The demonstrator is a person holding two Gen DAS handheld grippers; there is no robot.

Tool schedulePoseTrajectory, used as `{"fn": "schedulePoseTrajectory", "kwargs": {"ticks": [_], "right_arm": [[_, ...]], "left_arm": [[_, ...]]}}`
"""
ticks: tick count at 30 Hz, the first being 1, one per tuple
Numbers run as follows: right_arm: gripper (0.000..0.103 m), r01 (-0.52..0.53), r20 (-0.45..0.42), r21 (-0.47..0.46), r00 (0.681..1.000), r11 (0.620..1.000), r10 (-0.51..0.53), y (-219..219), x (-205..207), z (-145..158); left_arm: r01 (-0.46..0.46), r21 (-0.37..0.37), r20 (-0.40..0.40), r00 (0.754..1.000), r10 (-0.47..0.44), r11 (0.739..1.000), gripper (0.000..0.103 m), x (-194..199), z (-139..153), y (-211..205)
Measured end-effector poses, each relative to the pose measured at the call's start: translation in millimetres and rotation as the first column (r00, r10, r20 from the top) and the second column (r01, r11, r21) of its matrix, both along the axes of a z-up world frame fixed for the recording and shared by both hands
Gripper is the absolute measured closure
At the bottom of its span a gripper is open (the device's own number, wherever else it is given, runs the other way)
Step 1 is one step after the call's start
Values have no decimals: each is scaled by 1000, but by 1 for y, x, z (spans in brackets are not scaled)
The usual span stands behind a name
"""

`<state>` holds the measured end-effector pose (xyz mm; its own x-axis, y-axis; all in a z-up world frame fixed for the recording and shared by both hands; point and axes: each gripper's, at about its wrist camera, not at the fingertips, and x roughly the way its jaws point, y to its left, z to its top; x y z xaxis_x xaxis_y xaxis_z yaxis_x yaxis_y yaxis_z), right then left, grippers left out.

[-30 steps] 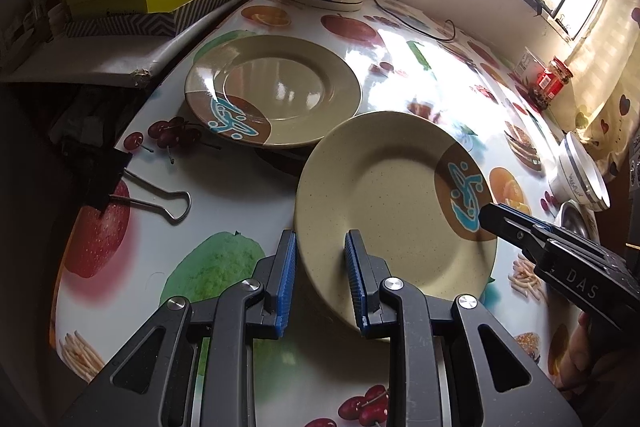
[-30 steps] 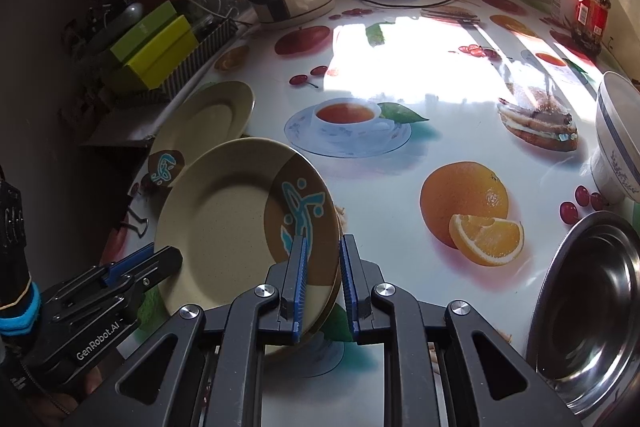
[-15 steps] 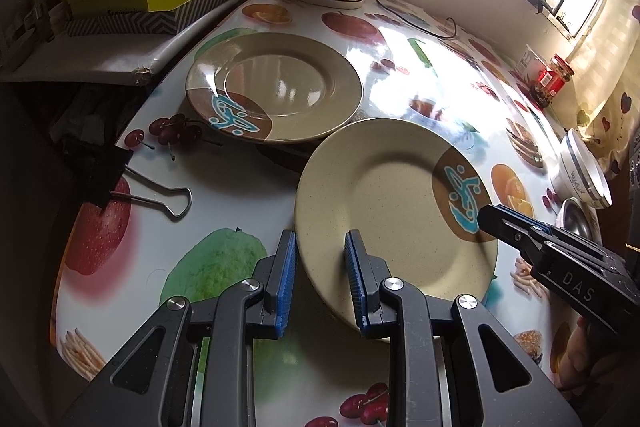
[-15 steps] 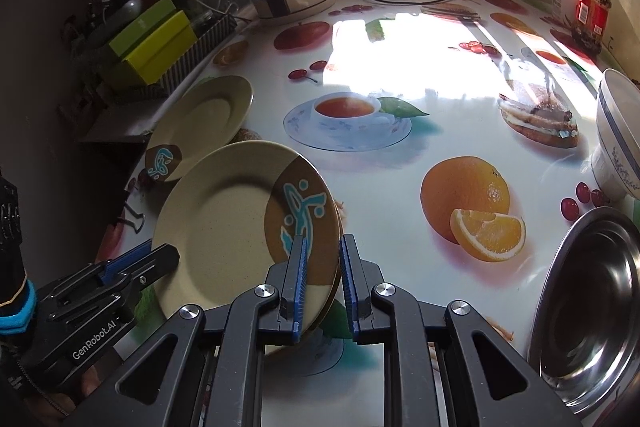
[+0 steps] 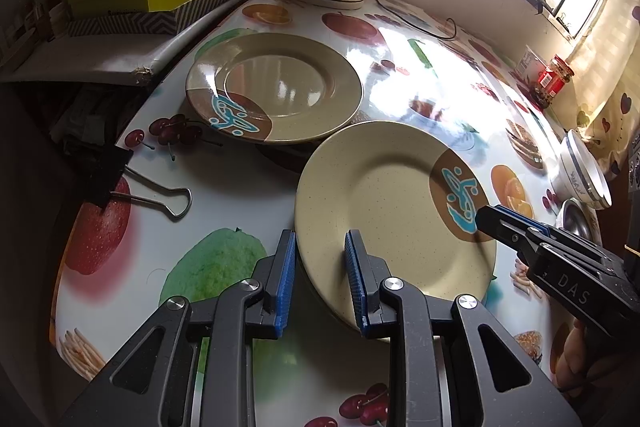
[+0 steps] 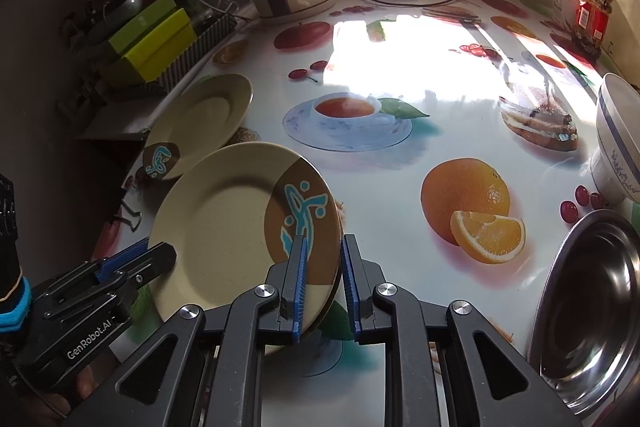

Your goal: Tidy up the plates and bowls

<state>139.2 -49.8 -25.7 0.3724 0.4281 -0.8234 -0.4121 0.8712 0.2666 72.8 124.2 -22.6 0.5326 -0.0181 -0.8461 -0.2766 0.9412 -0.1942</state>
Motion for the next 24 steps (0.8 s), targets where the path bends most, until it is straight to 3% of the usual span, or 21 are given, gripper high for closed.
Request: {"fn": "schedulePoseTrajectory", "kwargs": {"ticks": [11,24], "right_arm": [[85,2,5,6,1000,1000,-2,-1,2,0],[71,28,9,2,1000,1000,-28,-4,5,-1]], "left_arm": [[-2,-3,-1,1000,2,1000,77,0,0,0],[5,15,-5,1000,-5,1000,76,1,-1,-1]]}}
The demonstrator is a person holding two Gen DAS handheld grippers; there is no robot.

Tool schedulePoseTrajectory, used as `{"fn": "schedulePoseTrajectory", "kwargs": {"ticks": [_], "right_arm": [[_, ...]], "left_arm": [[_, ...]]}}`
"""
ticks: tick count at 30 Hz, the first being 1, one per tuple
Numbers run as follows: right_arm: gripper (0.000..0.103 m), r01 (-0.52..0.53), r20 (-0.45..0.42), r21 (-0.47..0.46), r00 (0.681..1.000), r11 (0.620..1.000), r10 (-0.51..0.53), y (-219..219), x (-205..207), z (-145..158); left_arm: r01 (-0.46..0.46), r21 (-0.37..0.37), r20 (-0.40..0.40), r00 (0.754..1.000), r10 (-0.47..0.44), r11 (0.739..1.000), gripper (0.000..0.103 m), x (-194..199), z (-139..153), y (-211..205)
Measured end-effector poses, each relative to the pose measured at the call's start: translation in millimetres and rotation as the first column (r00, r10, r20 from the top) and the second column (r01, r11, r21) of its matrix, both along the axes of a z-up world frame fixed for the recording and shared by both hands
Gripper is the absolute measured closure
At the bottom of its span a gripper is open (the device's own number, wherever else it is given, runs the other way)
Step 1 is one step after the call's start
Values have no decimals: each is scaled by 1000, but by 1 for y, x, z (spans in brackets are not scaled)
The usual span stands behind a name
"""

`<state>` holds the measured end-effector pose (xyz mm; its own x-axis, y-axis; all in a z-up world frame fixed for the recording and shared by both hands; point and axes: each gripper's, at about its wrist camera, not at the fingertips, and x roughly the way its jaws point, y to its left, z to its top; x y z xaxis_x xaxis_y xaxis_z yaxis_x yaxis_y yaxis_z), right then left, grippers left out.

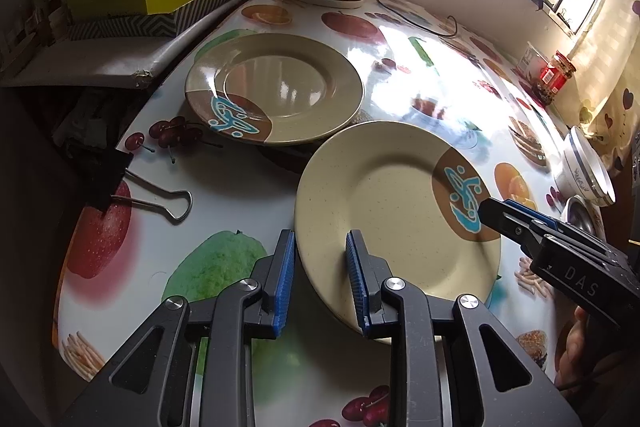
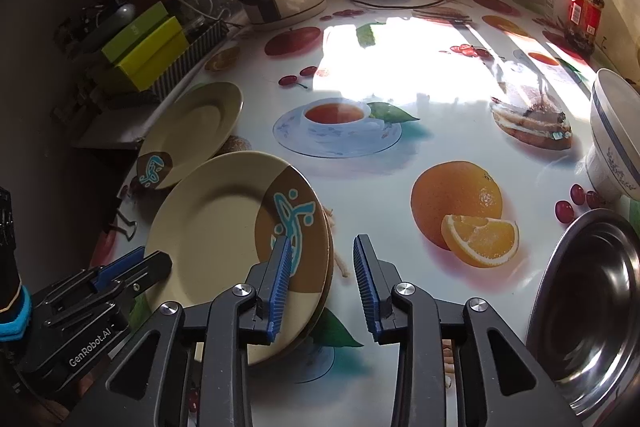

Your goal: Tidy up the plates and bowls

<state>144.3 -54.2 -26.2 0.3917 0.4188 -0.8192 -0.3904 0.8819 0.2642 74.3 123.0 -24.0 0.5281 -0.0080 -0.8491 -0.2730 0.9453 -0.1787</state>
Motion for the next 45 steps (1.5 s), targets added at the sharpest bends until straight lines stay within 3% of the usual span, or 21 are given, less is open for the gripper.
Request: {"fn": "schedulePoseTrajectory", "kwargs": {"ticks": [18,36,45], "right_arm": [[60,4,62,-3,998,1000,-3,2,11,15],[59,-67,102,9,993,998,65,40,44,31],[59,-115,71,51,991,992,112,61,71,28]], "left_arm": [[-51,-6,34,998,51,999,69,0,9,19],[-127,-11,76,989,128,992,69,15,20,68],[-159,-17,86,983,160,987,69,29,20,90]]}}
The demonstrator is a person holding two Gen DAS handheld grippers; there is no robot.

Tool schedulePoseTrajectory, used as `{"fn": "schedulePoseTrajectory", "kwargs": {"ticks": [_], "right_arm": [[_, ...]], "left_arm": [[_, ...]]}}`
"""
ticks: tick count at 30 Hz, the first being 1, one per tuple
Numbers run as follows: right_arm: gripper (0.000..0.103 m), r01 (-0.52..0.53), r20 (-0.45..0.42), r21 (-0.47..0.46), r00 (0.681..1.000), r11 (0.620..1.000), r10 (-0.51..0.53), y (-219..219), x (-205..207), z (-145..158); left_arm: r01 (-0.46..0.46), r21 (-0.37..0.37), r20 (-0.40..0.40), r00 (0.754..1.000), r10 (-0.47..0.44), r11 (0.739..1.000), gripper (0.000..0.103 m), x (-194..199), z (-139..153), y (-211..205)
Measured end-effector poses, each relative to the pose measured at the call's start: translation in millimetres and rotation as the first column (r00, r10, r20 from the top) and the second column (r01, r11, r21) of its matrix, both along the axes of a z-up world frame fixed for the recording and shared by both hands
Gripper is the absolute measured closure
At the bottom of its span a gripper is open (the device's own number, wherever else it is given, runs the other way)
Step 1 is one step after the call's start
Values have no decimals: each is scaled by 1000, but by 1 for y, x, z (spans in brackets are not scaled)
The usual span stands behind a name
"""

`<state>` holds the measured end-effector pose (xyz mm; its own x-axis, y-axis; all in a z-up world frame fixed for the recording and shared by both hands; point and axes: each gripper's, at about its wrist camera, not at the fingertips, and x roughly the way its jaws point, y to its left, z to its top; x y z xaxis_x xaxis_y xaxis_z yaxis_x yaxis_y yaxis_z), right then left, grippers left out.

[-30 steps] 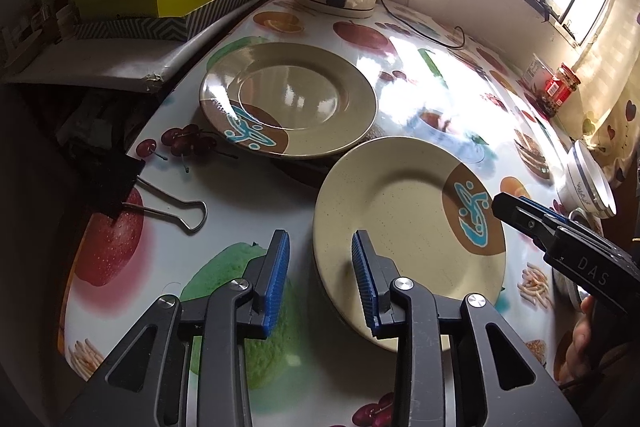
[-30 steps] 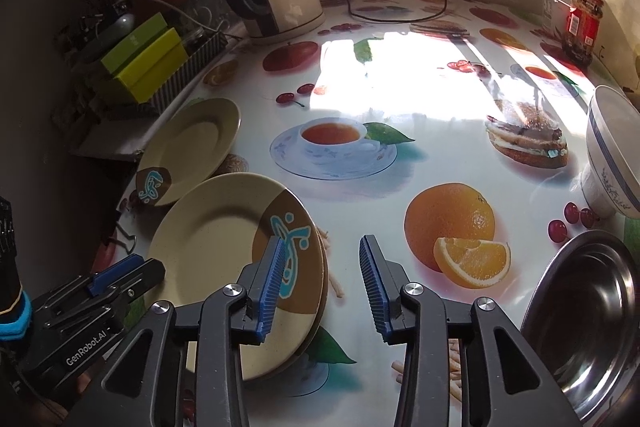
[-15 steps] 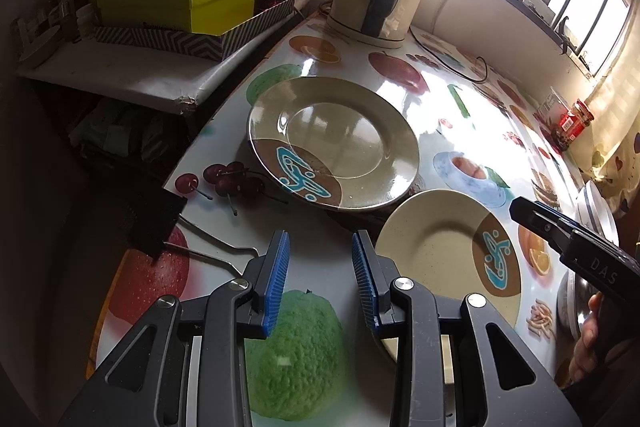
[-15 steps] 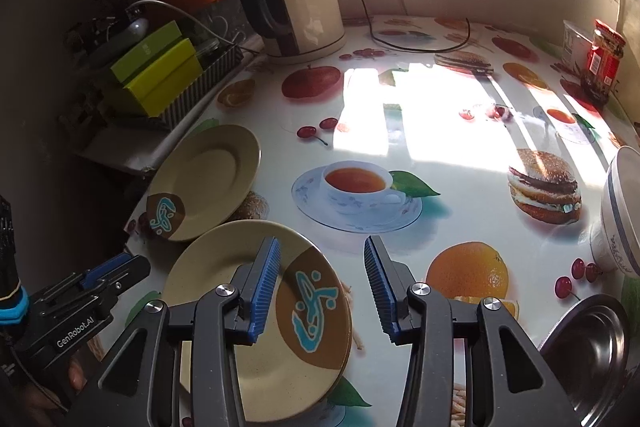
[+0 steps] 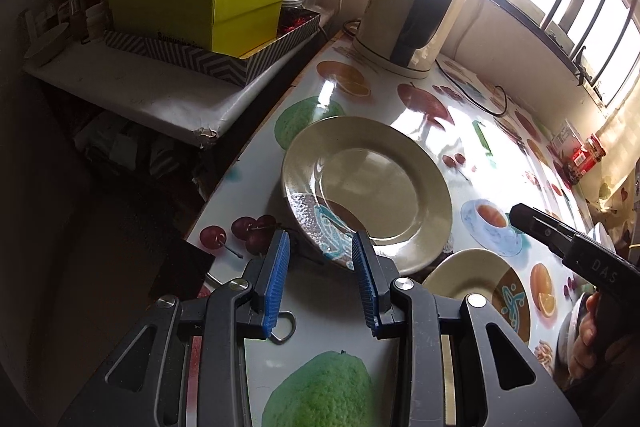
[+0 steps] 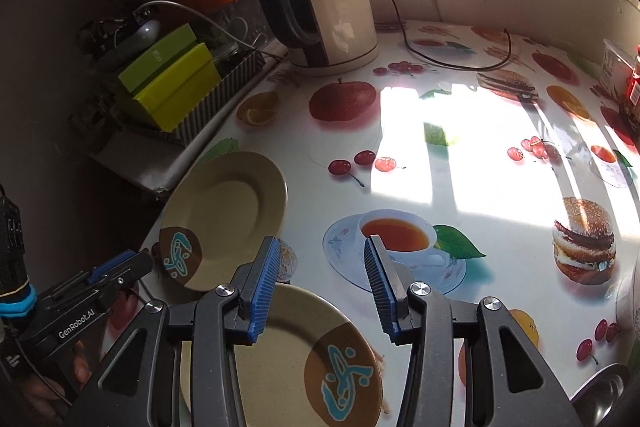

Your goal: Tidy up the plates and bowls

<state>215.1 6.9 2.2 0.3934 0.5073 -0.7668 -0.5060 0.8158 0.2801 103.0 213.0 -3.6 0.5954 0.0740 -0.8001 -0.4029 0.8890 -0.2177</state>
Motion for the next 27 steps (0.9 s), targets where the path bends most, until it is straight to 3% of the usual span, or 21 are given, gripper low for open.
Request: {"fn": "schedulePoseTrajectory", "kwargs": {"ticks": [27], "right_arm": [[59,-95,-73,-53,993,994,91,67,48,-28]], "left_arm": [[-61,-79,-30,998,59,995,69,34,-26,36]]}}
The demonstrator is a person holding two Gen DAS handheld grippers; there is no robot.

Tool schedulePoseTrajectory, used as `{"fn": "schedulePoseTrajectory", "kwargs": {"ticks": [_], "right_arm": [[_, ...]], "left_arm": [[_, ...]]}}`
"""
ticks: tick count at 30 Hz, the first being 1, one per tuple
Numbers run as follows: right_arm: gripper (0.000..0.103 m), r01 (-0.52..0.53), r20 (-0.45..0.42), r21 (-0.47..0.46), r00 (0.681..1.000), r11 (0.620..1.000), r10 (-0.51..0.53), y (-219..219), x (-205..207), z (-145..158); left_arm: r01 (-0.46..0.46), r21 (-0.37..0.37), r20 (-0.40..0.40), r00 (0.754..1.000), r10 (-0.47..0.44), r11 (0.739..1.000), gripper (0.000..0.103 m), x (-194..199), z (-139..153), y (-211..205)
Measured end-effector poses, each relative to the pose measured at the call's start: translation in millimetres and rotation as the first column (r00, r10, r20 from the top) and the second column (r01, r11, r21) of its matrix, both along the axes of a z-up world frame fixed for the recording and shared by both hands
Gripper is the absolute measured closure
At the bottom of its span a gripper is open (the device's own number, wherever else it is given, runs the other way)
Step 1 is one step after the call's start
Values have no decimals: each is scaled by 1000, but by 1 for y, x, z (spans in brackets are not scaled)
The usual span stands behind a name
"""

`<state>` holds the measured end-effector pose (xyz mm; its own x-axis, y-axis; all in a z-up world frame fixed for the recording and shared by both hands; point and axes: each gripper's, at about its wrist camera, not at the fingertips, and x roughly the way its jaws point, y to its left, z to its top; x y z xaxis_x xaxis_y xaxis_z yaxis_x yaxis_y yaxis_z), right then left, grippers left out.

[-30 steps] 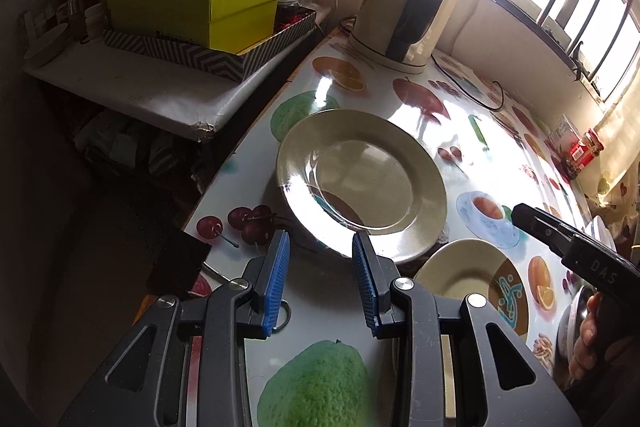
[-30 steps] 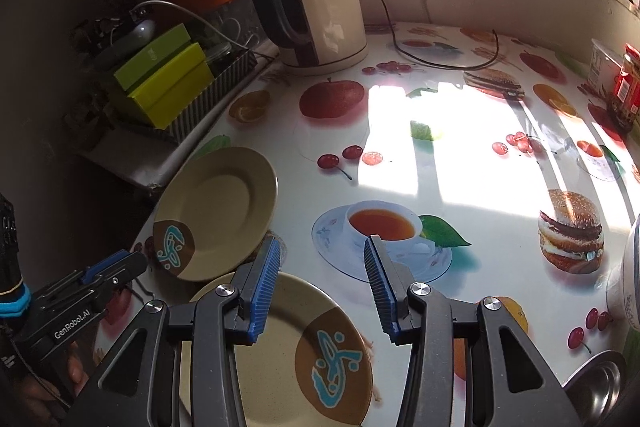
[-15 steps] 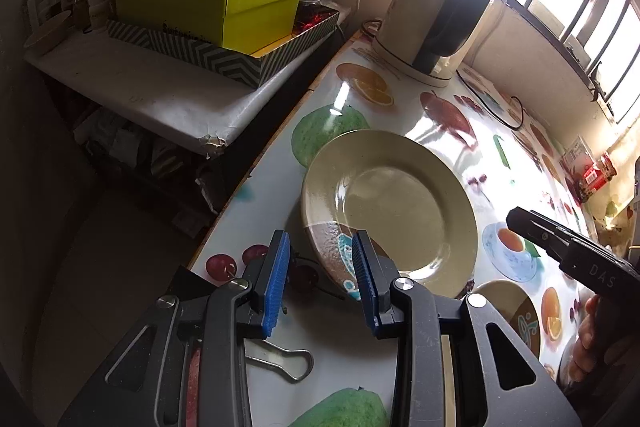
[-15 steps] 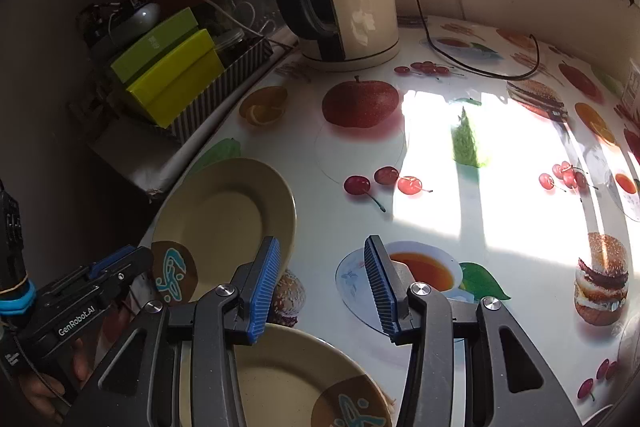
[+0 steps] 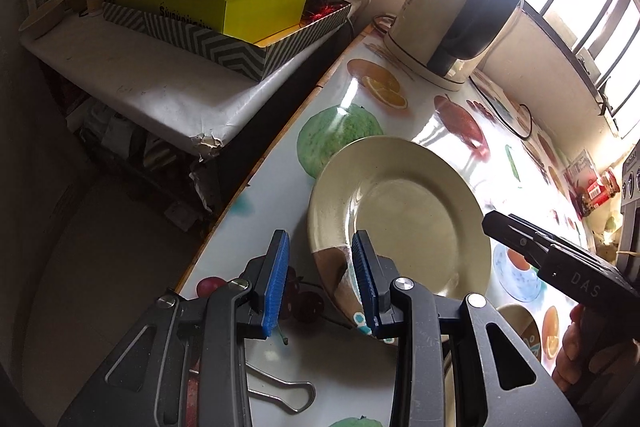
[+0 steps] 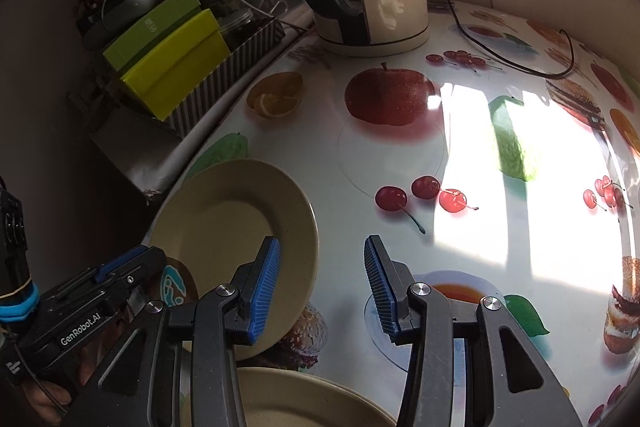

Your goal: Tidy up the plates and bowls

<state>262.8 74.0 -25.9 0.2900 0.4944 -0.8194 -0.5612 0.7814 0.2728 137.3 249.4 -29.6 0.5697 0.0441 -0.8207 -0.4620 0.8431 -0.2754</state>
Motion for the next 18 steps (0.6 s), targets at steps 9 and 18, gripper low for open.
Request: {"fn": "schedulePoseTrajectory", "kwargs": {"ticks": [9,18], "right_arm": [[71,-3,-40,9,999,1000,3,7,5,-9],[84,-9,-70,35,997,999,12,10,7,-13]], "left_arm": [[-12,-26,-8,1000,12,1000,72,4,-4,6],[0,-32,2,1000,0,999,82,6,-3,2]]}}
